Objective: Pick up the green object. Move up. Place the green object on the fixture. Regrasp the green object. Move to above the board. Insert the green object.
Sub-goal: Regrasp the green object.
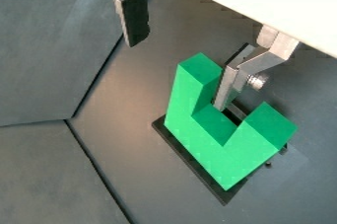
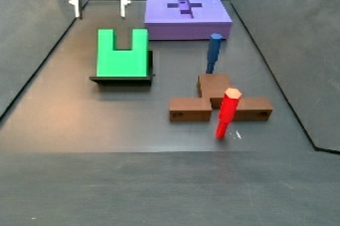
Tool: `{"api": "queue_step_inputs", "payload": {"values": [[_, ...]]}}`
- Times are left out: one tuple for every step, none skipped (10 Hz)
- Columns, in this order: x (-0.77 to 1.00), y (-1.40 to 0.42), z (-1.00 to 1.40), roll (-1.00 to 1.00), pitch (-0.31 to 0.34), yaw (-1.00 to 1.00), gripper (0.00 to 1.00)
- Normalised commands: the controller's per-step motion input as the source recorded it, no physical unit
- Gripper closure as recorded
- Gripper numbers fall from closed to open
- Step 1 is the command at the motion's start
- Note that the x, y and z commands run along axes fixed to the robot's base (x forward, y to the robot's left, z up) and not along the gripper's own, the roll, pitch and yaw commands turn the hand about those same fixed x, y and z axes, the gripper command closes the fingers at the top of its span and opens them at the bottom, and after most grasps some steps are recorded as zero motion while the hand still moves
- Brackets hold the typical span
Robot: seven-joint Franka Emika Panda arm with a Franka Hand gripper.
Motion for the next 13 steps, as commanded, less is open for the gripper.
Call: {"api": "queue_step_inputs", "payload": {"values": [[0.06,0.09,-0.40,0.13,0.260,-0.03,0.00],[0.15,0.09,-0.34,0.11,0.346,-0.05,0.00],[0.16,0.06,-0.24,0.01,0.260,-0.05,0.00],[0.24,0.04,-0.23,0.00,0.223,-0.02,0.00],[0.27,0.05,-0.26,0.00,0.200,0.00,0.00],[0.21,0.04,-0.34,0.03,0.134,0.00,0.00],[0.20,0.00,-0.37,0.08,0.089,0.00,0.00],[0.19,0.00,-0.30,0.05,0.054,0.00,0.00],[0.16,0.00,-0.12,0.03,0.080,0.00,0.00],[0.06,0.00,-0.10,0.07,0.040,0.00,0.00],[0.00,0.07,0.00,0.00,0.031,0.00,0.00],[0.00,0.12,0.00,0.00,0.000,0.00,0.00],[0.00,0.09,0.00,0.00,0.000,0.00,0.00]]}}
